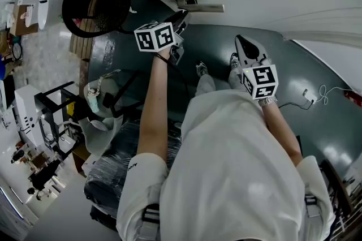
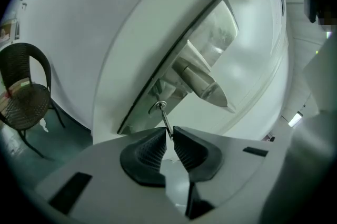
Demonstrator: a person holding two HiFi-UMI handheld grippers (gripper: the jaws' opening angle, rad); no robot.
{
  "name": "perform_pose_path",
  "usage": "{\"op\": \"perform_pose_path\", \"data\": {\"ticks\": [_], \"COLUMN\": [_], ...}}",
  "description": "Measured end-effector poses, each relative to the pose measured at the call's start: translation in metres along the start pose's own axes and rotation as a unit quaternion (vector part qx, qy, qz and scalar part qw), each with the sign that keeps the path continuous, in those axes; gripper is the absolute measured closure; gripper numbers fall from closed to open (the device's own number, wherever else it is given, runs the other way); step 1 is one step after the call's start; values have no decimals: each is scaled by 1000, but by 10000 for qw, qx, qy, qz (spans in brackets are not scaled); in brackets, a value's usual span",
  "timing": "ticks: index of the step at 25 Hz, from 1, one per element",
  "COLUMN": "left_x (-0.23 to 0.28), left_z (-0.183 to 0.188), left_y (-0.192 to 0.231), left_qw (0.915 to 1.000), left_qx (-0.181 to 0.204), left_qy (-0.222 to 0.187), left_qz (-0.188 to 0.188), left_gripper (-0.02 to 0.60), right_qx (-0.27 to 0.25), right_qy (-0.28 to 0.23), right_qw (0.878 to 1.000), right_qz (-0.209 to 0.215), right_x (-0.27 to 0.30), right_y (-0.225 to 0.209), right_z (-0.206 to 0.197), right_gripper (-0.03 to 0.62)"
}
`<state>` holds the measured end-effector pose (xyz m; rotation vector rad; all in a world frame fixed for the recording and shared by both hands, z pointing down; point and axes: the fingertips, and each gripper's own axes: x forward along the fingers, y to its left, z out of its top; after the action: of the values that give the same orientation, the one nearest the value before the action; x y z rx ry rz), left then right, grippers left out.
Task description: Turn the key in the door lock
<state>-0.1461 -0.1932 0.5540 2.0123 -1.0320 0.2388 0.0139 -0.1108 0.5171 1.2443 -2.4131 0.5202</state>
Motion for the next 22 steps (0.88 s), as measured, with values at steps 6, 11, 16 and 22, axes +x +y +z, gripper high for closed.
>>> {"op": "perform_pose_path", "data": {"ticks": [6,11,16,22], "left_x": [5,10,13,18], "left_z": [1,1,4,11], "left_y": [4,3,3,0], "left_qw": [9950,9912,9884,9807], "left_qx": [-106,-634,-630,-954], "left_qy": [837,1146,1348,1397], "left_qz": [528,-186,-297,-984], "left_gripper": [541,540,528,528], "right_qx": [32,-10,-60,5], "right_qy": [-35,-130,-141,-117], "right_qw": [9998,9994,9987,9970], "right_qz": [-218,-324,-486,-760], "right_x": [12,21,23,21], "right_y": [13,26,30,24], "right_z": [6,14,18,16], "right_gripper": [602,602,602,602]}}
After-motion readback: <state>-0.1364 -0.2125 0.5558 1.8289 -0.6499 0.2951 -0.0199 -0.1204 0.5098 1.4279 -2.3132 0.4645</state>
